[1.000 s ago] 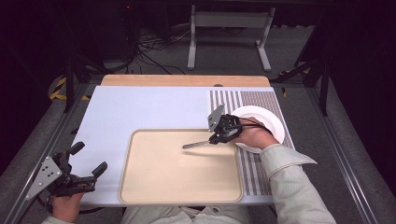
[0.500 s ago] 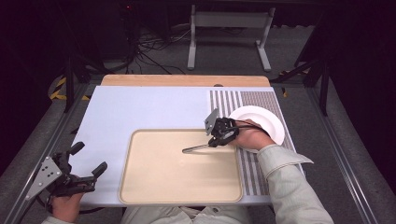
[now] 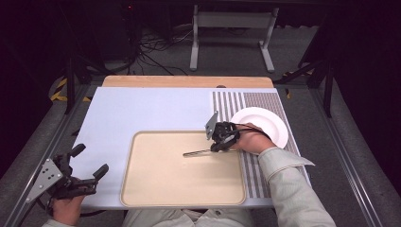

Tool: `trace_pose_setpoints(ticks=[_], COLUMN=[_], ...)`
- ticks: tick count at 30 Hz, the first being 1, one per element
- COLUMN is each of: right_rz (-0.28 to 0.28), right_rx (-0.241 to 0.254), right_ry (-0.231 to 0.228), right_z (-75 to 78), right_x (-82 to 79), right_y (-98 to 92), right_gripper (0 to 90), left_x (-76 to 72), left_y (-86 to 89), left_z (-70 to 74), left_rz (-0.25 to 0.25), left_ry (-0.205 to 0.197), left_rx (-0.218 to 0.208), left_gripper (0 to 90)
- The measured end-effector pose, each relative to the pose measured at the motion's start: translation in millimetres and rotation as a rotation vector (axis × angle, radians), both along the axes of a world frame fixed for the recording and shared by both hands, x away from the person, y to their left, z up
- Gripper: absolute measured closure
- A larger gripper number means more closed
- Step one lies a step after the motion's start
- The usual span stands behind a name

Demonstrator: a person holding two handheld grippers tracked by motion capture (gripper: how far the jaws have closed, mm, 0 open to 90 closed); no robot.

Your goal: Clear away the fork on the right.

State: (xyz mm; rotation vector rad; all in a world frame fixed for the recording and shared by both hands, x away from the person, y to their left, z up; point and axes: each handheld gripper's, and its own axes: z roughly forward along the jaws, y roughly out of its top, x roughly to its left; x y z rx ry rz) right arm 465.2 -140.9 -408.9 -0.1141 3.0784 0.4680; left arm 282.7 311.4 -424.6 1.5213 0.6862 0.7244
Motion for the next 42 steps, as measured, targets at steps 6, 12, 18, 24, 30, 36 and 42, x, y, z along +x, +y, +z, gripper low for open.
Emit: trace_pose_setpoints(ticks=[6, 12, 18, 24, 30, 36, 42], right_rz=[0.005, 0.009, 0.005, -0.003, -0.026, -0.078, -0.097], right_rx=[0.0, -0.016, 0.018, 0.094, 0.116, 0.141, 0.147], right_ry=[0.008, 0.017, 0.017, -0.019, -0.031, -0.045, -0.051], right_z=[-3.9, -8.3, -3.0, 9.4, 11.9, 12.0, 7.9], right_x=[-0.5, -0.8, -1.7, -2.3, -3.6, -1.0, 0.0], right_y=[1.7, 3.4, 2.2, 0.8, 6.5, 15.8, 24.1], right_gripper=[84.8, 84.3, 81.0, 90.0, 90.0, 90.0, 90.0], left_x=[0.1, 0.0, 0.0, 0.0, 0.1, -0.1, -0.3], left_y=[0.0, 0.1, 0.2, -0.2, -0.1, 0.2, 0.5], left_z=[0.0, 0.0, 0.0, 0.1, 0.1, 0.1, 0.1], left_rz=[0.0, 0.001, 0.0, -0.001, -0.001, -0.001, -0.001], left_ry=[0.0, 0.0, 0.0, 0.0, 0.0, 0.0, -0.001], left_rx=[0.0, 0.0, 0.0, 0.0, 0.0, -0.001, 0.0], left_gripper=[0.0, 0.0, 0.0, 0.0, 0.0, 0.0, 0.0])
